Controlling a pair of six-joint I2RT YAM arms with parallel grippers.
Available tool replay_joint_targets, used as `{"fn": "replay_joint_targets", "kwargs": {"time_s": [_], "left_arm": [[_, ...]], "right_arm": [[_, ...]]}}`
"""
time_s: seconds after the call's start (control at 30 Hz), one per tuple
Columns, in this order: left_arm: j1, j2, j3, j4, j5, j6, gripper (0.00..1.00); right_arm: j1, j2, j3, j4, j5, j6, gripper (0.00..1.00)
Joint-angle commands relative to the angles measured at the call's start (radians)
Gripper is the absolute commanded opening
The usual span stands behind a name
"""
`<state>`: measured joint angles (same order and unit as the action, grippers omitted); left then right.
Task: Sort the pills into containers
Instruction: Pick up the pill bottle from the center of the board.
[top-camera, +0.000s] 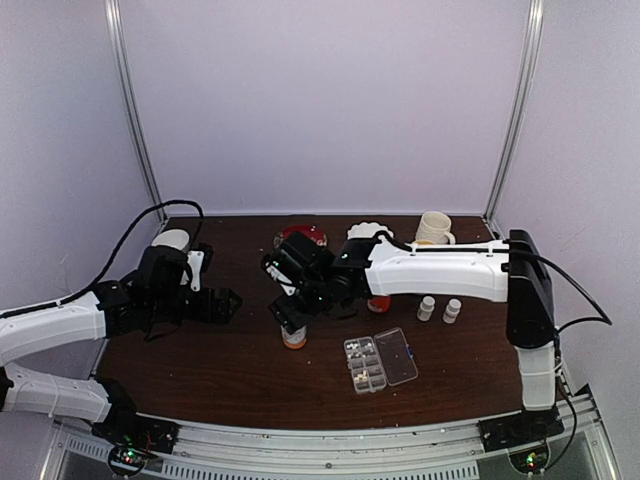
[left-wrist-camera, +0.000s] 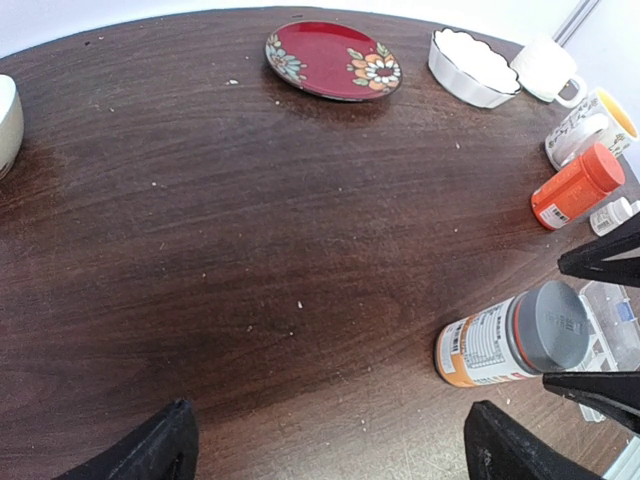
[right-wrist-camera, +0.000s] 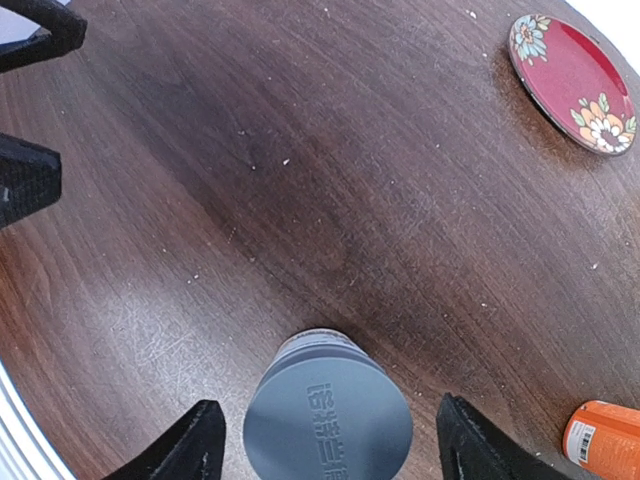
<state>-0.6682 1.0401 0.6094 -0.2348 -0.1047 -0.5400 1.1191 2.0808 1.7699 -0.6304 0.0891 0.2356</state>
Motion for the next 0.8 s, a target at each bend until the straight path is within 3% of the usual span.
{"fn": "replay_joint_targets", "kwargs": {"time_s": [0.0, 0.17, 0.3, 0.77], "left_arm": [[0.006, 0.009, -0.009, 0.045, -0.007, 0.018, 0.96], [0.006, 0.004, -0.012, 0.045, -0.01, 0.019, 0.96], [0.007, 0.006, -0.014, 0.043, -0.01, 0.02, 0.96], [0.007, -0.022, -0.051, 0.117, 0.033, 0.038, 0.96]], "right_arm": [[0.011, 0.031, 0.044, -0.044, 0.032, 0.008, 0.73], [0.012, 0.031, 0.043, -0.044, 0.028, 0.008, 0.63], [0.013, 0.032, 0.045, -0.044, 0.029, 0.008, 0.64], [0.013, -0.064, 0.007, -0.003, 0.033, 0.001, 0.35]]}}
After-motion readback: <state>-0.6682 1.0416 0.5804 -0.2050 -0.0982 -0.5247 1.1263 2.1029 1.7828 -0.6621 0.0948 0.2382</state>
